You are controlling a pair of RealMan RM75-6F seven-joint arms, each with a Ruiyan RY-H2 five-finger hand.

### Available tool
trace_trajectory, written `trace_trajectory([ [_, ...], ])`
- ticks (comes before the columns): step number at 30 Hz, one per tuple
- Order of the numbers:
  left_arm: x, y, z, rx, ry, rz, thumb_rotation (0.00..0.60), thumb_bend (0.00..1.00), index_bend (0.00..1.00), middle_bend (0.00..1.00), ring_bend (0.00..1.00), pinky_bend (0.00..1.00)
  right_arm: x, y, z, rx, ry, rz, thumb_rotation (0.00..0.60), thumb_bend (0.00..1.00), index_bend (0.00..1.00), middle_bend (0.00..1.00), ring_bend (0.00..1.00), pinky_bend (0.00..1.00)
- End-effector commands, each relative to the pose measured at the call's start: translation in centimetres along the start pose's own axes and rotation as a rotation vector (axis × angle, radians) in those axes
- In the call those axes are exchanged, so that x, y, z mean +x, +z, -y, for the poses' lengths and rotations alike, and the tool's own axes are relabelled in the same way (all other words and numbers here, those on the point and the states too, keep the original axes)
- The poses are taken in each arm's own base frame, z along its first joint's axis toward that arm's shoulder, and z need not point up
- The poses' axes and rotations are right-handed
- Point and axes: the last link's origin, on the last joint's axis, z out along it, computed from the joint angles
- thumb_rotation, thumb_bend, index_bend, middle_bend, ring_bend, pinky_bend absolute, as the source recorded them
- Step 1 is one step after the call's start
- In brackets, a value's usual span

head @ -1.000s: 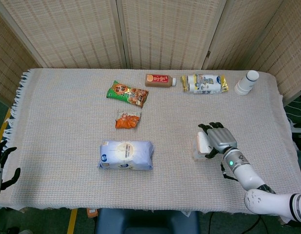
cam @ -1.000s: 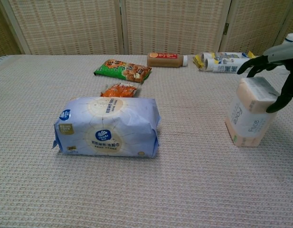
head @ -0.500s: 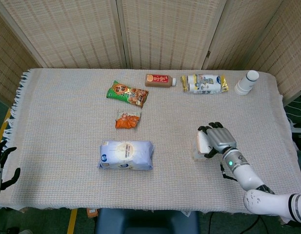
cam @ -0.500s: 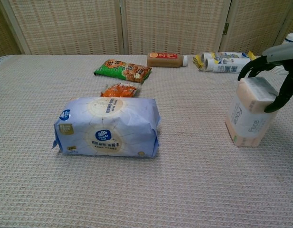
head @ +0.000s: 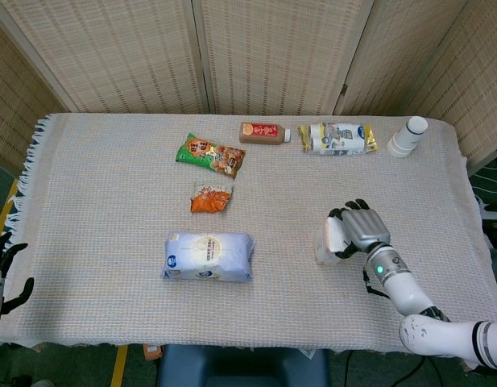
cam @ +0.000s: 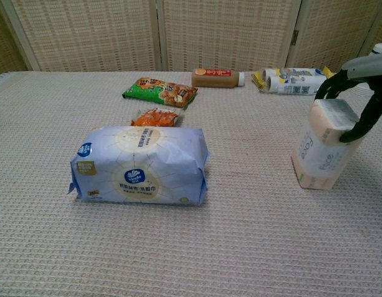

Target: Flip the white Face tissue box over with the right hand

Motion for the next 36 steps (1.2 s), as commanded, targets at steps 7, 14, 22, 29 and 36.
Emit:
trace_trajectory([
  [7, 0.0, 0.0, 0.0, -0.002, 0.002, 0.001, 0.600, 0.38, 0.21, 0.00, 0.00, 0.16, -0.1, 0.1, 0.2, 0.002, 0.006, -0.029, 0.600, 0.24, 0.42, 0.37, 0.31, 0.00],
  [14, -0.1, 0.0, 0.0, 0.000, 0.001, 0.001, 0.600, 0.38, 0.21, 0.00, 0.00, 0.16, 0.4, 0.1, 0.0, 0.026, 0.059, -0.111, 0.600, 0.28, 0.56, 0.47, 0.40, 0.00],
  [22, -0.2, 0.0, -0.1, 0.000, 0.006, 0.005, 0.600, 0.38, 0.21, 0.00, 0.00, 0.16, 1.1, -0.2, -0.1, 0.084, 0.205, -0.170, 0.600, 0.31, 0.57, 0.50, 0.40, 0.00],
  [29, 0.0, 0.0, 0.0, 0.005, -0.001, -0.001, 0.600, 0.38, 0.21, 0.00, 0.00, 0.16, 0.3, -0.3, -3.2, 0.182, 0.652, -0.105, 0.600, 0.33, 0.58, 0.53, 0.41, 0.00],
  [36, -0.1, 0.0, -0.1, 0.003, 0.003, 0.000, 0.600, 0.38, 0.22, 0.00, 0.00, 0.16, -1.8, 0.4, -5.9, 0.269, 0.792, -0.140, 0.600, 0.33, 0.60, 0.53, 0.39, 0.00],
])
